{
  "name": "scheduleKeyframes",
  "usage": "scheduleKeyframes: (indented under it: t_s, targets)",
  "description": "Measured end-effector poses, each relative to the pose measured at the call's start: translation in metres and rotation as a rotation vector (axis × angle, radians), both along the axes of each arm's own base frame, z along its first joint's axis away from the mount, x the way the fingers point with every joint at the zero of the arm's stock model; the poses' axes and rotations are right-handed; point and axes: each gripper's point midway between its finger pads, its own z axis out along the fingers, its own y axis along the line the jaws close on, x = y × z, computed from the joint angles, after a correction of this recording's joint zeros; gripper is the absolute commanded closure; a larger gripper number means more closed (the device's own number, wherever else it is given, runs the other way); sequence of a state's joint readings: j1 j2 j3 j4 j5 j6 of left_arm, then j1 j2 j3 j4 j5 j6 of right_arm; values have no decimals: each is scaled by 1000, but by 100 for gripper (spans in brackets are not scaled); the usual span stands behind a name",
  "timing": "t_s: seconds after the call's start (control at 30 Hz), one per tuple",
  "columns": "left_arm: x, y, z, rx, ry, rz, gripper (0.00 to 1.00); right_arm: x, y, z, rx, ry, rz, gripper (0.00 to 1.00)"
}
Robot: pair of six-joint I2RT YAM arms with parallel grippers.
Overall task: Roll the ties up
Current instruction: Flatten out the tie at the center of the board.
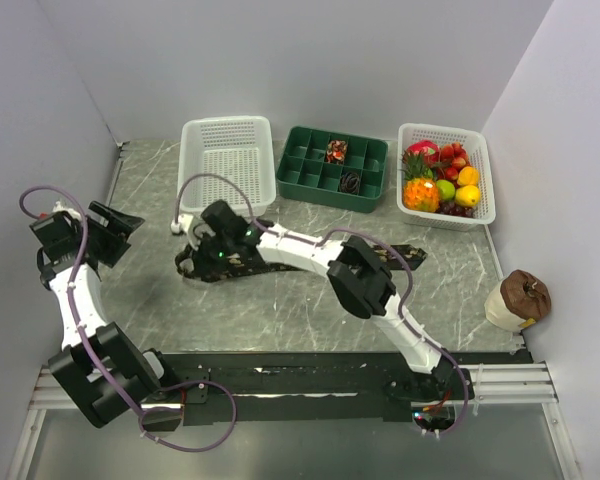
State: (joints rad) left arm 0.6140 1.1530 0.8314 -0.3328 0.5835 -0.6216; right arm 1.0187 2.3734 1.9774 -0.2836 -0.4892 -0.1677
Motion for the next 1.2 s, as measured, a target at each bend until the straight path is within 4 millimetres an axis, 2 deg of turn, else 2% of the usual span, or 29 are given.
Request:
scheduleKeyframes:
  t_s: [0.17, 0.33, 0.43, 0.5, 0.7, 0.87, 1.2]
  targets:
    - [5, -13, -4, 19, 7, -34, 13, 20, 0, 38, 104, 49, 24, 96]
    - [15, -42, -7, 47, 6, -104, 14, 34, -7, 47, 120, 86, 5, 96]
    - [20, -54, -17, 46, 18, -123, 15, 42, -2, 52, 132, 79, -3, 96]
    - [20, -59, -27, 39, 35, -126, 16, 45, 1, 50, 133, 75, -10, 96]
    - [16, -81, -58, 21, 75, -142, 16, 54, -1, 14, 72, 93, -72, 95]
    - [20, -78, -65, 31, 65, -114, 19, 58, -5, -9, 37, 129, -104, 94]
    - [28, -70, -89, 52, 85, -86, 24, 70, -12, -12, 41, 147, -140, 94]
